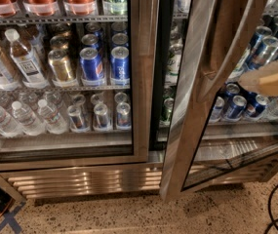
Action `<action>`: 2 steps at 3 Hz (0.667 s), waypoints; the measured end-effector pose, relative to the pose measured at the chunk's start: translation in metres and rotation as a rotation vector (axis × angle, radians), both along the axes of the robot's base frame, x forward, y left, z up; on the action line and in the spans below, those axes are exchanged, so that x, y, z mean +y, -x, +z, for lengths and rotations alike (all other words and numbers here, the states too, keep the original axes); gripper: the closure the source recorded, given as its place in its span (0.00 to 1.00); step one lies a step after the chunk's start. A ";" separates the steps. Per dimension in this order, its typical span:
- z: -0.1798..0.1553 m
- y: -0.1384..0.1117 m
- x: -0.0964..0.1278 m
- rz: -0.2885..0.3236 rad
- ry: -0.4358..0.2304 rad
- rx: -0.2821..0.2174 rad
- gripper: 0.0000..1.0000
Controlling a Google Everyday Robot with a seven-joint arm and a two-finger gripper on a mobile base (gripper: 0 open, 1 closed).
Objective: Open right fridge door
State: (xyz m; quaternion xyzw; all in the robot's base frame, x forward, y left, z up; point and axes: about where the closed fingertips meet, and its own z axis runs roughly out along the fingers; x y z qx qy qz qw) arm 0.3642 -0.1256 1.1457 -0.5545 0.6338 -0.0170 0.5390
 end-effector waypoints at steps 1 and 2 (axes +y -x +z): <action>0.000 0.001 0.000 -0.001 0.000 0.000 0.00; 0.000 0.001 0.000 -0.001 0.000 0.000 0.00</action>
Offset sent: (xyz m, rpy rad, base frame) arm -0.1486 -0.1610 0.0518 -0.0044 0.0937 -0.2752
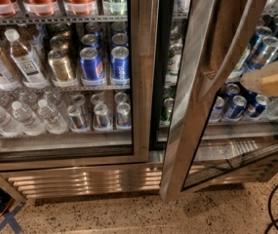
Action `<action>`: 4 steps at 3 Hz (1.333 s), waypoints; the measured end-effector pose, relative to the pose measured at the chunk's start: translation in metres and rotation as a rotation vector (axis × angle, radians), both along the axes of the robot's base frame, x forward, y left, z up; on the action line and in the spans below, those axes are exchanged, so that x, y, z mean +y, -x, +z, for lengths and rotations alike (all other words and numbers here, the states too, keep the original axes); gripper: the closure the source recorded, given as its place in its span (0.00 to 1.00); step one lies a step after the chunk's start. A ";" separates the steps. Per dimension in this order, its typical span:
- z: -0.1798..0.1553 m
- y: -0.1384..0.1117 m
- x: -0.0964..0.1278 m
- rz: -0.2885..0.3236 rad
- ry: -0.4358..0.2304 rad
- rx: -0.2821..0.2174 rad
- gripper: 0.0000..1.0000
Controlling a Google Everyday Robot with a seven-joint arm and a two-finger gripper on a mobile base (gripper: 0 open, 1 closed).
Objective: Open right fridge door
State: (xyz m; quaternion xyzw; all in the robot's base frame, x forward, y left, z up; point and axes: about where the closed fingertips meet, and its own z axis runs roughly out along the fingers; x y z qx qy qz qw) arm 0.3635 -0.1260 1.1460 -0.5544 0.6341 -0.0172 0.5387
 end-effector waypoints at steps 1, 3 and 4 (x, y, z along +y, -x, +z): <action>0.000 0.000 0.000 0.000 0.000 0.000 0.00; 0.000 0.000 0.000 0.000 0.000 0.000 0.00; 0.000 0.000 0.000 0.000 0.000 0.000 0.00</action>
Offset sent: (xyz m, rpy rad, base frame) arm -0.0021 -0.0066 0.0071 -0.0739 -0.0083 -0.0548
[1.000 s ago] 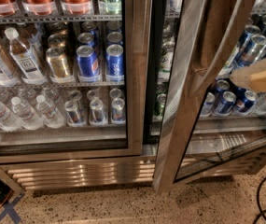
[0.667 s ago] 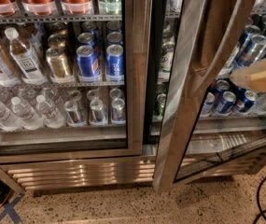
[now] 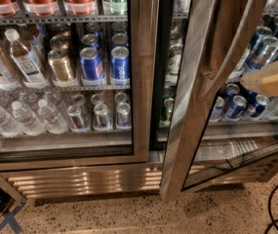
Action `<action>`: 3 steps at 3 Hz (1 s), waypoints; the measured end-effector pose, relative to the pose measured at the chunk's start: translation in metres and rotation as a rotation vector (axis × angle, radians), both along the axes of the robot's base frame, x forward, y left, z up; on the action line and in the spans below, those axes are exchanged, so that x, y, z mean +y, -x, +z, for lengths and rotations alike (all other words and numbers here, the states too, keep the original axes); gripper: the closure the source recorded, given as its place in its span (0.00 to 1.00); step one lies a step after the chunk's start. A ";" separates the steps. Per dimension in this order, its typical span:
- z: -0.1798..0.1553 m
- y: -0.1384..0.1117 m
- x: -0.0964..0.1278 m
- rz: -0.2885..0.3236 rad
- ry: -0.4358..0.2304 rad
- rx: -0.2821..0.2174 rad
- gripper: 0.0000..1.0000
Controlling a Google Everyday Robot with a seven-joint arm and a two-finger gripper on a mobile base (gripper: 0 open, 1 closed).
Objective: Open right fridge door
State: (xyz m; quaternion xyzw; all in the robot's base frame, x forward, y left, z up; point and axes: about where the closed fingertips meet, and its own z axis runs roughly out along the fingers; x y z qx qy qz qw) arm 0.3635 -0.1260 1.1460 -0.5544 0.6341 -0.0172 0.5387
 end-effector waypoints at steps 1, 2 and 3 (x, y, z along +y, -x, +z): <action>0.000 0.000 0.000 0.000 0.000 0.000 0.00; 0.000 0.000 0.000 0.000 0.000 0.000 0.18; 0.000 0.000 0.000 0.000 0.000 0.000 0.31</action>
Offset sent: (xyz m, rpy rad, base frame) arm 0.0000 0.0000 0.0000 0.0000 0.0000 0.0000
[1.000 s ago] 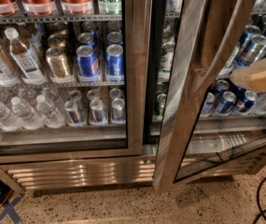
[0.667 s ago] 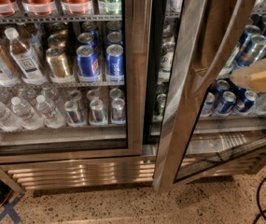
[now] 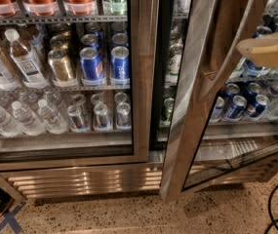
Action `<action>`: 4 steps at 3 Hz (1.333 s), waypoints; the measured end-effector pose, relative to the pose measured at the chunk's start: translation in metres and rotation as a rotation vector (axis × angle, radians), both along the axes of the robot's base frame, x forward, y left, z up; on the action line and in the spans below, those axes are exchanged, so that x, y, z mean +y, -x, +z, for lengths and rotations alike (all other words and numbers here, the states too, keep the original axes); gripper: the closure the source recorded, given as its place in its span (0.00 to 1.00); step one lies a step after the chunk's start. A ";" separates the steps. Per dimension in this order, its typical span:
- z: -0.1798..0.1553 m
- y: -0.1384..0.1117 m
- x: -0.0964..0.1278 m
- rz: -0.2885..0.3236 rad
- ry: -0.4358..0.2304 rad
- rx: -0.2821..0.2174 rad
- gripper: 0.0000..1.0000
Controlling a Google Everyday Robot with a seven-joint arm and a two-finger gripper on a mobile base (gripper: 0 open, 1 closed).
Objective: Open right fridge door
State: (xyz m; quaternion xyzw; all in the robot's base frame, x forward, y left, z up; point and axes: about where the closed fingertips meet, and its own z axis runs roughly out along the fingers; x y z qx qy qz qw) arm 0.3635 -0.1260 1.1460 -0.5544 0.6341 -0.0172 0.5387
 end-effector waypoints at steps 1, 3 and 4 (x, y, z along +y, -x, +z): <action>0.000 0.000 0.000 0.000 0.000 0.000 0.43; 0.000 0.000 0.000 0.000 0.000 0.000 0.68; 0.000 -0.001 -0.004 0.000 0.000 0.000 0.80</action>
Offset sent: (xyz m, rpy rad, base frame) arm 0.0000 0.0000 0.0000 0.0000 0.0000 0.0000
